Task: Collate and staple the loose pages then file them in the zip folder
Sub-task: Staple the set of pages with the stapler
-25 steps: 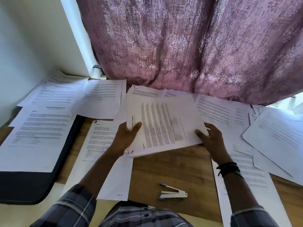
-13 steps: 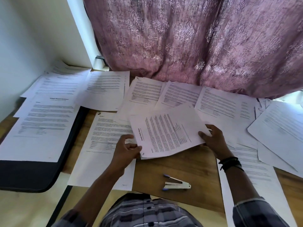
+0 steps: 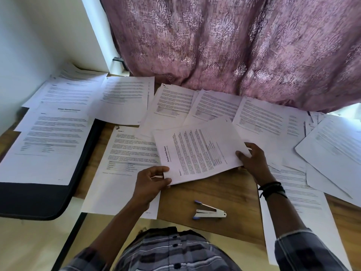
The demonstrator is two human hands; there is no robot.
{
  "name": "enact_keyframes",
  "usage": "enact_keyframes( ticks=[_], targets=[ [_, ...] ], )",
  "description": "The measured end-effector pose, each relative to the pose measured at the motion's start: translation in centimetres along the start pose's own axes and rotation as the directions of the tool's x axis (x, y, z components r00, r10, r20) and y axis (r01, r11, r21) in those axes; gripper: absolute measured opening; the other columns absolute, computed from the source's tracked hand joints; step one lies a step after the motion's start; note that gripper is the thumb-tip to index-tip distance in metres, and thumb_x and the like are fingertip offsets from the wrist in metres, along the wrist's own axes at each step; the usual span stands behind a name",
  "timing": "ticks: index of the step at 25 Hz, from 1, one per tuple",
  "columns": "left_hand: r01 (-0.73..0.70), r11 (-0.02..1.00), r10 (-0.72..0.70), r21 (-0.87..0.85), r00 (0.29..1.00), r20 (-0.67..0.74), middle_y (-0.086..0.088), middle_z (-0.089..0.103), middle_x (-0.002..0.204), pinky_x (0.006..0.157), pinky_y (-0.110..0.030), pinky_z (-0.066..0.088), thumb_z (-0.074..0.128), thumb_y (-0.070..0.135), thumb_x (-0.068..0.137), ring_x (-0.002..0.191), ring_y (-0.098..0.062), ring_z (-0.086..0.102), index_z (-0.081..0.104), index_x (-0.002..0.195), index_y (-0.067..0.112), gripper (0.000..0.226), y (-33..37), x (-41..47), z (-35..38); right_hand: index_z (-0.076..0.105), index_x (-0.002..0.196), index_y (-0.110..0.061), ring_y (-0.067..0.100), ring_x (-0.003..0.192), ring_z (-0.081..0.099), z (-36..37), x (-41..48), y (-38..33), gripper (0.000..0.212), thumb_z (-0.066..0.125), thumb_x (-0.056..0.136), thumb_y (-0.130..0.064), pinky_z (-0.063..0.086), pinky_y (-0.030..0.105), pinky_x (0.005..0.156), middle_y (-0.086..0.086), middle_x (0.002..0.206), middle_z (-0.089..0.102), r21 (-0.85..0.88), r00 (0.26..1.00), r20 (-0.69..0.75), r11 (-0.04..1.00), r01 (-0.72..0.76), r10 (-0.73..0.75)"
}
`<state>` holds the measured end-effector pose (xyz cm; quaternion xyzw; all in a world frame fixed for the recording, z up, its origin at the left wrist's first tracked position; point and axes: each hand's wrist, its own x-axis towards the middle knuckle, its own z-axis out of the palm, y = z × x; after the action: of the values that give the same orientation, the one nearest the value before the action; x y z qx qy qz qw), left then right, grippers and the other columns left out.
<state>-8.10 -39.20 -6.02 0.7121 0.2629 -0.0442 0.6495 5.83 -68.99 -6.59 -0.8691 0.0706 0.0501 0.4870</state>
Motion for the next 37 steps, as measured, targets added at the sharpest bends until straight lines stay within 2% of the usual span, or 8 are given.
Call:
enact_keyframes(
  ticks=[5,8,13,18,21,24,28,37],
  targets=[
    [0.086,0.994,-0.088,-0.066,0.996,-0.023,-0.002,0.072,0.090,0.058,-0.017,0.055,0.077,-0.009,0.072,0.076,-0.012,0.071,0.072,0.094,0.006,0.027,0.1,-0.1,-0.1,0.046,0.137,-0.006,0.036,0.122,0.050,0.2,-1.1,-0.5,0.055,0.069,0.090,-0.023,0.048,0.044,0.097,0.017,0.133,0.049,-0.280,0.999,-0.041,0.960,-0.019,0.008],
    [0.185,0.970,-0.187,-0.158,0.982,0.004,-0.012,0.073,0.089,0.059,-0.022,0.058,0.076,-0.012,0.071,0.068,-0.017,0.072,0.073,0.091,-0.001,0.023,0.4,0.3,-0.5,0.047,0.134,-0.010,0.031,0.116,0.047,0.6,-4.7,-1.7,0.063,0.075,0.083,-0.034,0.044,0.041,0.091,0.012,0.126,0.049,-0.402,0.989,-0.049,0.910,0.106,-0.137],
    [0.226,0.957,-0.232,-0.181,0.973,-0.012,-0.012,0.070,0.094,0.057,-0.022,0.058,0.077,-0.012,0.071,0.081,-0.025,0.070,0.072,0.085,-0.004,0.018,0.6,0.3,-0.3,0.045,0.123,-0.033,0.008,0.111,0.047,2.7,-12.7,-2.5,0.078,0.070,0.063,-0.077,0.047,0.031,0.092,-0.012,0.122,0.047,-0.386,0.833,0.554,0.890,0.241,0.015],
    [0.220,0.964,-0.229,-0.149,0.972,-0.048,-0.013,0.069,0.095,0.054,-0.021,0.057,0.075,-0.012,0.073,0.084,-0.023,0.068,0.071,0.081,-0.001,0.014,0.8,-0.2,0.1,0.055,0.108,-0.027,0.013,0.106,0.049,5.1,-16.2,-0.7,0.039,0.070,0.080,-0.050,0.043,0.028,0.088,-0.011,0.110,0.050,-0.437,0.832,0.531,0.790,0.430,-0.160],
    [0.210,0.967,-0.218,-0.143,0.975,-0.045,-0.012,0.068,0.098,0.056,-0.021,0.058,0.075,-0.011,0.074,0.086,-0.022,0.068,0.070,0.083,0.000,0.015,1.3,-0.5,0.1,0.056,0.097,-0.033,0.008,0.099,0.057,5.3,-16.0,-1.2,0.014,0.067,0.090,-0.038,0.045,0.022,0.080,-0.013,0.106,0.059,-0.329,0.880,0.462,0.901,0.283,-0.108],
    [0.185,0.969,-0.192,-0.161,0.981,-0.030,-0.010,0.069,0.097,0.059,-0.023,0.059,0.074,-0.011,0.075,0.083,-0.020,0.069,0.070,0.088,-0.002,0.016,1.9,-0.8,0.1,0.056,0.104,-0.027,0.014,0.092,0.068,5.8,-15.9,-3.2,0.013,0.061,0.095,-0.035,0.052,0.022,0.077,-0.005,0.098,0.069,0.057,0.854,0.509,0.985,-0.165,0.113],
    [0.171,0.969,-0.179,-0.178,0.984,-0.025,-0.006,0.069,0.092,0.059,-0.023,0.059,0.074,-0.013,0.075,0.081,-0.021,0.069,0.070,0.088,-0.003,0.016,2.6,-1.4,0.3,0.055,0.101,-0.013,0.015,0.061,0.049,8.4,-16.3,-5.8,0.026,0.053,0.097,-0.038,0.045,0.029,0.061,0.002,0.074,0.053,0.348,0.625,0.741,0.656,-0.670,0.245],
    [0.139,0.978,-0.153,-0.154,0.985,-0.082,-0.002,0.069,0.085,0.062,-0.029,0.061,0.075,-0.011,0.074,0.074,-0.017,0.071,0.070,0.080,0.000,0.014,3.1,-1.8,0.7,0.058,0.111,-0.018,0.011,0.050,0.045,10.9,-15.0,-7.3,0.055,0.039,0.093,-0.067,0.041,0.025,0.048,-0.001,0.064,0.050,0.257,0.563,0.761,0.647,-0.718,0.322]
  ],
)
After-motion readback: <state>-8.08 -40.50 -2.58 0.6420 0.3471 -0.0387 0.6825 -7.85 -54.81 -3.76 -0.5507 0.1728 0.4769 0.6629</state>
